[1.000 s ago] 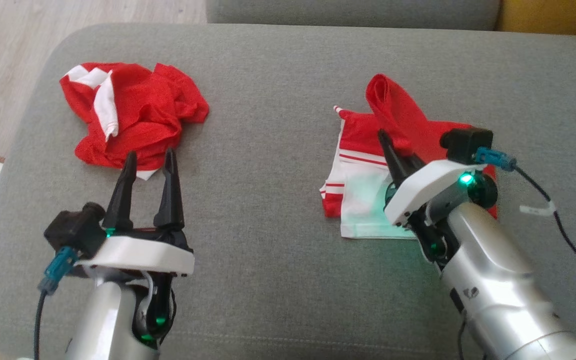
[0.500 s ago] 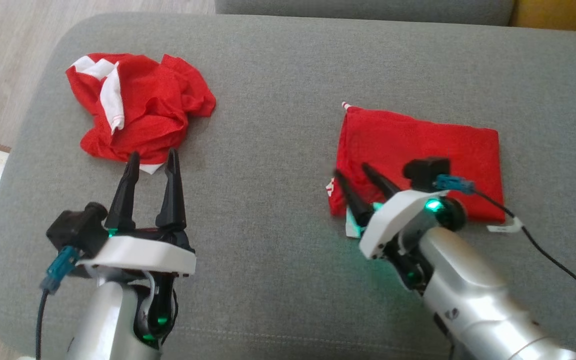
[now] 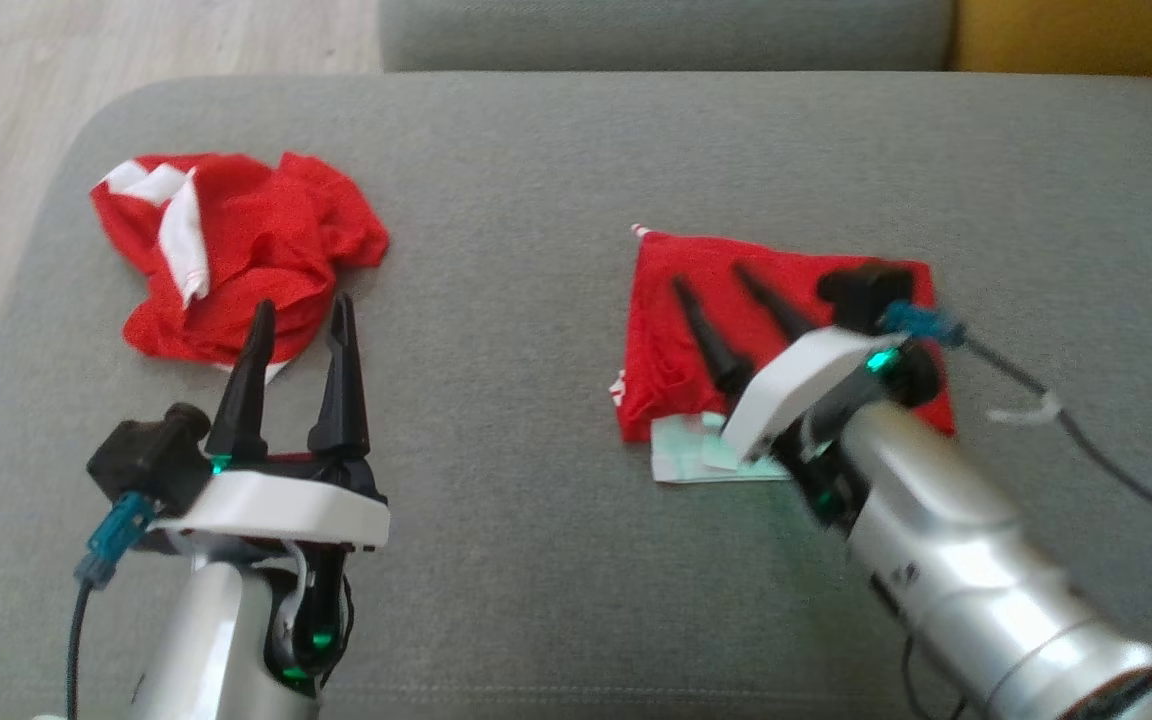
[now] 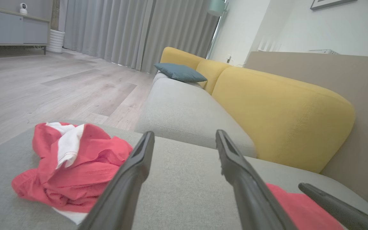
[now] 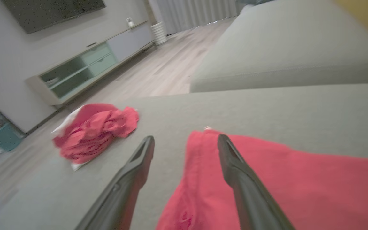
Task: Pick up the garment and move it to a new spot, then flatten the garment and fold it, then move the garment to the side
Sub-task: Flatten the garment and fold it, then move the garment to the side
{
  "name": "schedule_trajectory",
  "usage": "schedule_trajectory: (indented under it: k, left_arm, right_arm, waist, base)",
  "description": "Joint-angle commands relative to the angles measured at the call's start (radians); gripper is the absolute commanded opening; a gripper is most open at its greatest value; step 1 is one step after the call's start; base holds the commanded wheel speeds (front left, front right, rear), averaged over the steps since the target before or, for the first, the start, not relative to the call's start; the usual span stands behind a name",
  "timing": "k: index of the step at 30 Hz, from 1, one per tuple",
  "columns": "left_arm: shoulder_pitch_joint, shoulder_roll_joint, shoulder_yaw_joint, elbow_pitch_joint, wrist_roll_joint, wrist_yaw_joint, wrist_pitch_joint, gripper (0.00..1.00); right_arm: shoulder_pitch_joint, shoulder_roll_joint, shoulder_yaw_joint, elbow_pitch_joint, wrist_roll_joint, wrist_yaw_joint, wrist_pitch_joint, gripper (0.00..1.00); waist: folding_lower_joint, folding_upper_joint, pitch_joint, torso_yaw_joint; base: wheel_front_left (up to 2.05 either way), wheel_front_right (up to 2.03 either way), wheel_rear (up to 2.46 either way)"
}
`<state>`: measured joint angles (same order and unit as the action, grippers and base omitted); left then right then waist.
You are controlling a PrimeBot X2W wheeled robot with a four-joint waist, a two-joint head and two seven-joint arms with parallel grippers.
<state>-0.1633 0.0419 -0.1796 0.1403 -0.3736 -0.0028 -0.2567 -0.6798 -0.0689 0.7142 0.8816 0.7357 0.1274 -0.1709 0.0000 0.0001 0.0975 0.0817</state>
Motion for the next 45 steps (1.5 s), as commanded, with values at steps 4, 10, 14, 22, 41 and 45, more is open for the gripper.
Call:
schedule_trajectory:
  k: [4,10,14,22,41,45]
  left_arm:
    - [-0.021,0.008,0.039,-0.054,0.003,0.003,-0.005,1.0]
    - [-0.032,0.008,0.038,-0.086,0.001,0.008,-0.005,1.0]
    - [-0.041,0.008,0.038,-0.101,0.004,0.01,-0.005,1.0]
    - [-0.038,0.008,0.046,-0.102,0.009,0.009,-0.005,1.0]
    - [0.034,0.008,0.065,-0.053,0.015,-0.009,-0.005,1.0]
    - [0.025,0.008,0.06,-0.053,0.015,-0.011,-0.005,1.0]
  right_arm:
    - [-0.078,-0.011,-0.09,0.055,-0.105,0.003,-0.056,1.0]
    - [-0.072,-0.105,-0.208,0.02,-0.238,0.003,-0.089,1.0]
    - [-0.003,-0.15,-0.319,-0.12,-0.367,0.003,-0.09,1.0]
    - [0.229,-0.079,-0.556,-0.373,-0.572,0.003,-0.091,1.0]
    - [0.444,0.018,-0.672,-0.543,-0.696,0.003,-0.091,1.0]
    - [0.439,0.018,-0.67,-0.536,-0.684,0.003,-0.091,1.0]
  waist:
    - [0.0,-0.0001,-0.024,-0.048]
    - [0.0,-0.0001,-0.028,-0.1]
    - [0.0,-0.0001,-0.021,-0.129]
    - [0.0,-0.0001,-0.016,-0.168]
    - [0.0,-0.0001,-0.008,-0.176]
    - [0.0,-0.0001,0.001,-0.167]
  base:
    - [0.0,0.0,0.0]
    - [0.0,0.0,0.0]
    - [0.0,0.0,0.0]
    - [0.0,0.0,0.0]
    - [0.0,0.0,0.0]
    - [0.0,0.0,0.0]
